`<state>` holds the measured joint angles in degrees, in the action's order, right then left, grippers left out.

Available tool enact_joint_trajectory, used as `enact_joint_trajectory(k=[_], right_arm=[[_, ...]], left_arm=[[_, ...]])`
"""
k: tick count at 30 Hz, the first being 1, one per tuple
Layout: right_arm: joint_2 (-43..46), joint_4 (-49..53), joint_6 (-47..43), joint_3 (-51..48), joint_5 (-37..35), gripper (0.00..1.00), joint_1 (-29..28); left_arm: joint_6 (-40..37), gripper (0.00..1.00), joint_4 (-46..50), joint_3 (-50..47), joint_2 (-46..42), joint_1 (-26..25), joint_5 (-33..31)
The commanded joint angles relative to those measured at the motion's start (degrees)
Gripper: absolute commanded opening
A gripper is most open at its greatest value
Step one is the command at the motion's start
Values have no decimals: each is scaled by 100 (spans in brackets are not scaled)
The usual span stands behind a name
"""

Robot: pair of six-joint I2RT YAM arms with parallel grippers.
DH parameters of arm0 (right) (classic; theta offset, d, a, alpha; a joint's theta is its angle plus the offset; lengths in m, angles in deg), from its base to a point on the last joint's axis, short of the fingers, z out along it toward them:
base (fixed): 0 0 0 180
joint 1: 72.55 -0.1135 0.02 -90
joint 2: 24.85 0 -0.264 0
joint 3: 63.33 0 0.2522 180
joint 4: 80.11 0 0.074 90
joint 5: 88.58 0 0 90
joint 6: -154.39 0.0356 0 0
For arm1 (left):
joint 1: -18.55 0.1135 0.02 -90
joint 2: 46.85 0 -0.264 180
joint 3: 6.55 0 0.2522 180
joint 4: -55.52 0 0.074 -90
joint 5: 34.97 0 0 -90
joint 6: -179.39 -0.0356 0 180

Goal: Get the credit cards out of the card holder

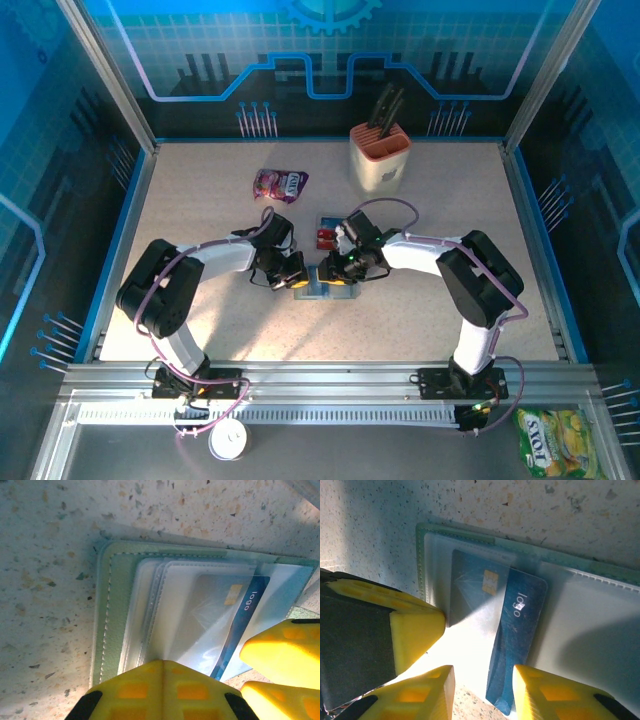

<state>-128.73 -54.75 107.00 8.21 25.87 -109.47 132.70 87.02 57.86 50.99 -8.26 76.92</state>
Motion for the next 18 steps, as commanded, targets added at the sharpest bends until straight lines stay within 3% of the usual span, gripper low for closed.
enact_joint_trajectory(k=[1,18], right_arm=[[41,-87,72,-96,39,37,89],[-143,-412,229,-222,290,36,131]], left_arm=[[-136,0,273,33,175,-22,-80],[-147,0,283,29,209,-24,-73]])
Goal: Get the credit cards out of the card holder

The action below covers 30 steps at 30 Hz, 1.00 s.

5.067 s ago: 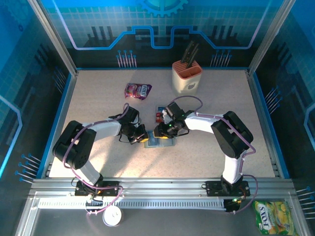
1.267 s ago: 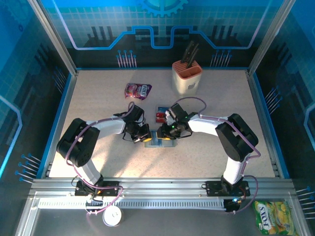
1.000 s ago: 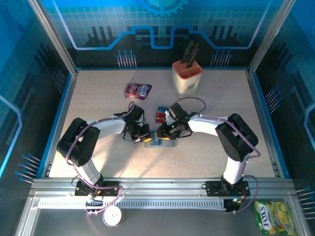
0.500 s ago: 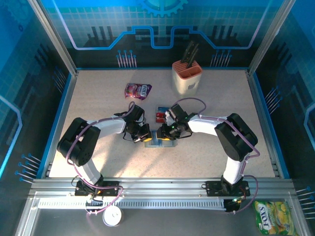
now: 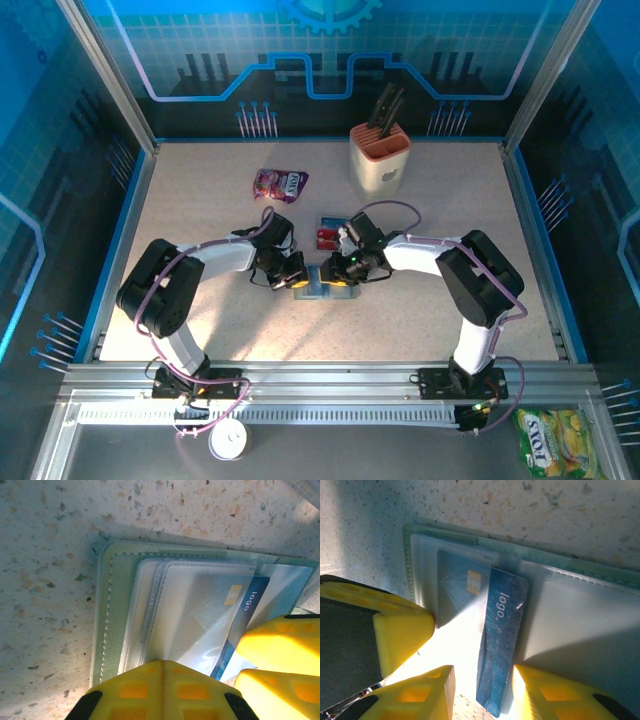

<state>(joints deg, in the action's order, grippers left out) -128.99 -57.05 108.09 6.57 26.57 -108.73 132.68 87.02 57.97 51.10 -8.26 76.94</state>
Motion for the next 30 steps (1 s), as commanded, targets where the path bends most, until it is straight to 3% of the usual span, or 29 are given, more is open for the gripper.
enact_joint_trajectory(k=[1,13,30], right_arm=[[-133,-240,150,-59,260,36,59],[-29,-662,360,-231,449,30,85],[-196,-670,393,-279,448,33,136]], left_arm=[[-144,0,283,13,206,-23,-71],[-134,0,252,10,271,-26,-22],[-128,0,276,16,308,-23,-23]])
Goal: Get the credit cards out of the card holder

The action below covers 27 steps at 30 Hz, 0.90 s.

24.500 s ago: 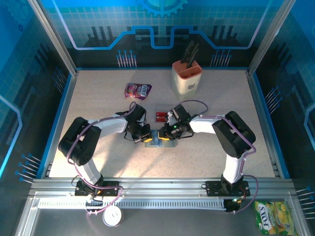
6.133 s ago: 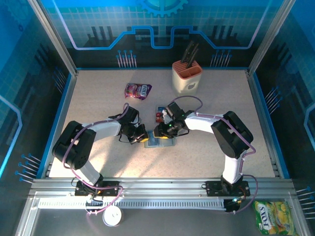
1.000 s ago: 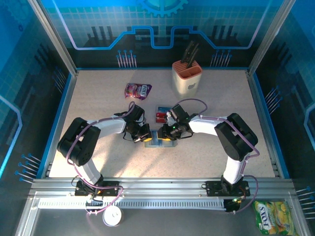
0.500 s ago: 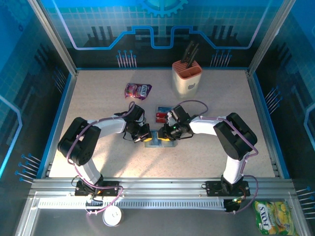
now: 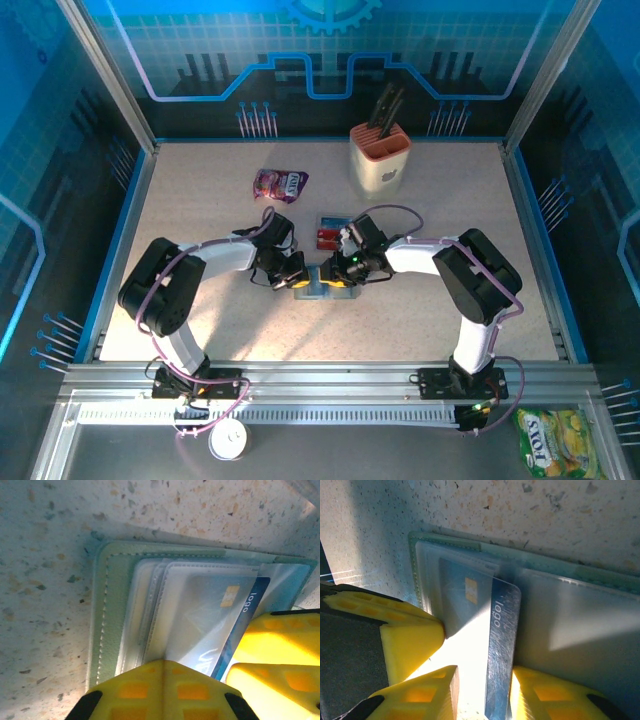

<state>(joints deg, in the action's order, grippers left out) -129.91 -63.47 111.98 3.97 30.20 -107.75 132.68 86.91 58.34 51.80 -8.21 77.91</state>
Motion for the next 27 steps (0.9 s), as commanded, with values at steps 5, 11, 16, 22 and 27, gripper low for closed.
enact_joint_trajectory(k=[5,11,16,22,27], right_arm=[[27,-217,51,-121,162,29,50],[250,-445,173,-273,221,23,118],[284,-534,222,-283,247,18,136],[273,-631,251,-283,285,13,145],[276,-640,251,-458,269,11,162]], left_arm=[[-119,0,288,-32,226,-31,-127],[-101,0,270,-42,225,-31,-130],[-124,0,300,-48,205,-31,-164],[-128,0,307,-34,207,-29,-159],[-145,0,333,-37,215,-29,-178]])
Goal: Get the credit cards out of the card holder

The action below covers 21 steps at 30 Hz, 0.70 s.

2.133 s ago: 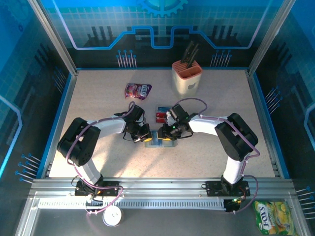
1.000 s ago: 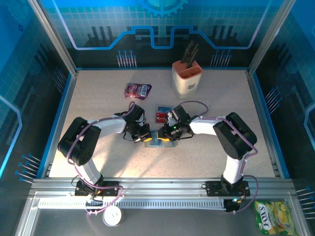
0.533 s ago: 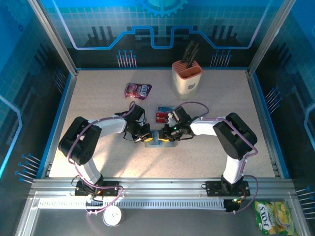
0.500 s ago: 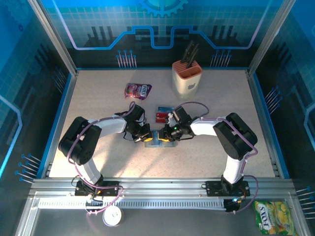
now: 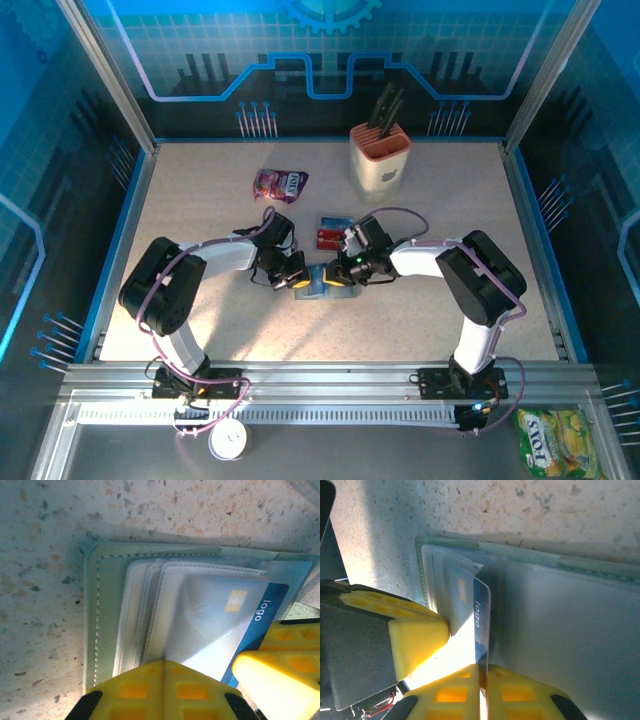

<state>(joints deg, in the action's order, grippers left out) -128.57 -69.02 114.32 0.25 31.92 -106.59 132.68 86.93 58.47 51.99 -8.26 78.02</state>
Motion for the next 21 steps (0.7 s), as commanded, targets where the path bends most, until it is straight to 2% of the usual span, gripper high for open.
enact_joint_trajectory(k=[1,21], right_arm=[[154,-88,25,-103,96,10,54],[749,489,-355,-360,55,9,347]], left_arm=[[-145,0,343,-46,191,-26,-197],[-231,0,473,129,250,-25,-222]])
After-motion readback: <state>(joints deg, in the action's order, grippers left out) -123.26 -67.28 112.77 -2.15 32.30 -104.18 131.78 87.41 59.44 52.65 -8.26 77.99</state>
